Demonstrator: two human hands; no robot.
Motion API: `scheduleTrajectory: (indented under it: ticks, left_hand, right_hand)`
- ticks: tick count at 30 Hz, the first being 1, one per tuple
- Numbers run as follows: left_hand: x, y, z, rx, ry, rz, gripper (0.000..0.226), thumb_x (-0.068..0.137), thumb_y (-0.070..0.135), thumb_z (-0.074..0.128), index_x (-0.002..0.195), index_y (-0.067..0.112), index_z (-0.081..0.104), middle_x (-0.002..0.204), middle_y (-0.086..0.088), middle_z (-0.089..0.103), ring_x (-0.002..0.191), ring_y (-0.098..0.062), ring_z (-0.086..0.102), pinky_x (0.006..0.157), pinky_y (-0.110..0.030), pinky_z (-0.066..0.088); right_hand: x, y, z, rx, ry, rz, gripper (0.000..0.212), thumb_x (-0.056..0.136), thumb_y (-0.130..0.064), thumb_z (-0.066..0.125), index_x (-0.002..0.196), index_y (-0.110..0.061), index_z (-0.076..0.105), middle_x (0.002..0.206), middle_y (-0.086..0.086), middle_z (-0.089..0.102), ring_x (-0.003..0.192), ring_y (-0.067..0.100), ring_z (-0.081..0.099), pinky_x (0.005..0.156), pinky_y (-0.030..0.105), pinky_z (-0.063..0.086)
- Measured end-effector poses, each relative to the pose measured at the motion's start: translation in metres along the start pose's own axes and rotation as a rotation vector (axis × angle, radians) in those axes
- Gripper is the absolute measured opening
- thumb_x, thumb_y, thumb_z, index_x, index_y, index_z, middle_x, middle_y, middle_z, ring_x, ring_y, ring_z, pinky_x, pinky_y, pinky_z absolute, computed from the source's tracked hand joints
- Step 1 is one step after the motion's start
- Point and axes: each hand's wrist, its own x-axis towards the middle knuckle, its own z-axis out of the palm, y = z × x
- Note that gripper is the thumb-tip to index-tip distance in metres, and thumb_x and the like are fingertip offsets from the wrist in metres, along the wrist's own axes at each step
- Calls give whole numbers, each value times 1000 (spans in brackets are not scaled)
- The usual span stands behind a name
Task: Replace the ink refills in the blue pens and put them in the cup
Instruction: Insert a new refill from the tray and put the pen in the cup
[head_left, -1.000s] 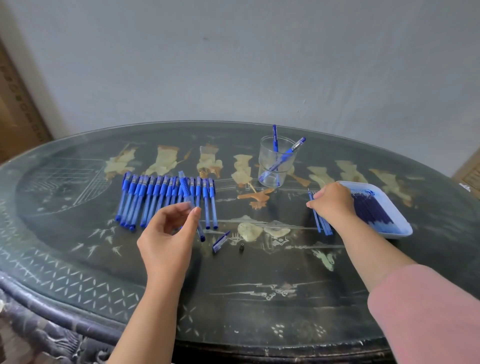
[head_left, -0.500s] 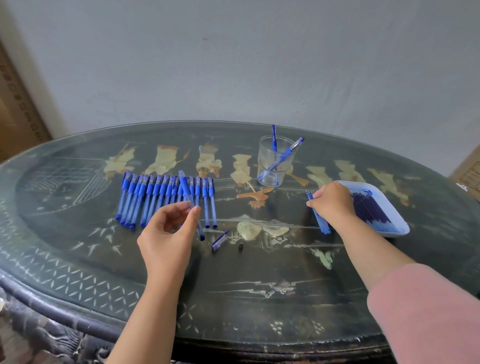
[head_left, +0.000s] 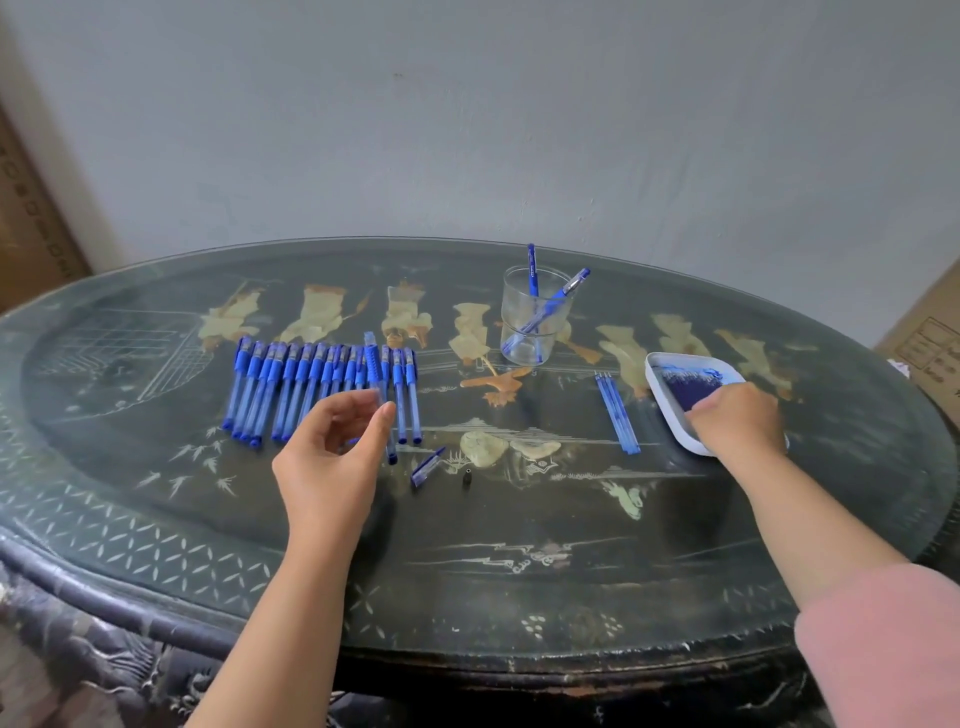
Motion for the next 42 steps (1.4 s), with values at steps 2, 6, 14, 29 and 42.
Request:
scheduleTrajectory:
  ticks: [2, 6, 14, 29, 42]
  left_hand:
    - [-1, 0, 0, 17, 6, 7, 14, 82, 22, 78, 95, 23, 73, 87, 10, 73, 79, 1, 66, 80, -19, 55]
    - [-1, 0, 0, 39, 2, 12, 13, 82, 24, 78, 94, 26, 72, 86, 10, 73, 78, 1, 66, 79, -19, 53]
    - [-1, 0, 1, 53, -17, 12, 14, 81, 25, 78, 93, 28, 71, 86, 10, 72, 79, 0, 67, 79, -21, 54]
    - [-11, 5, -3, 16, -8, 66, 16, 84, 15, 75, 91, 29, 72, 83, 13, 73, 79, -1, 68, 74, -11, 52]
    - [-17, 5, -3, 45, -81, 113, 23, 82, 4, 74, 86, 27, 75, 83, 16, 75, 75, 0, 69, 71, -9, 51]
  right_hand:
    - [1, 2, 1, -30, -14, 24, 8, 86, -12, 60, 87, -4, 62, 80, 9, 51, 76, 30, 51, 69, 33, 50]
    - [-1, 2, -1, -64, -46, 32, 17, 83, -19, 69, 90, -6, 60, 81, 8, 51, 79, 31, 54, 77, 37, 54]
    - [-5, -4, -3, -193, -44, -59, 15, 91, -22, 60, 93, -7, 58, 82, 5, 49, 78, 28, 50, 69, 33, 48]
    - [-44, -42, -17, 1150, -74, 90, 27, 85, -4, 63, 111, -12, 67, 72, 4, 65, 63, 17, 54, 65, 30, 46]
    - [-163, -152, -36, 1571, -671, -339, 9, 97, -13, 57, 104, -10, 61, 88, 11, 65, 90, 34, 72, 79, 45, 60]
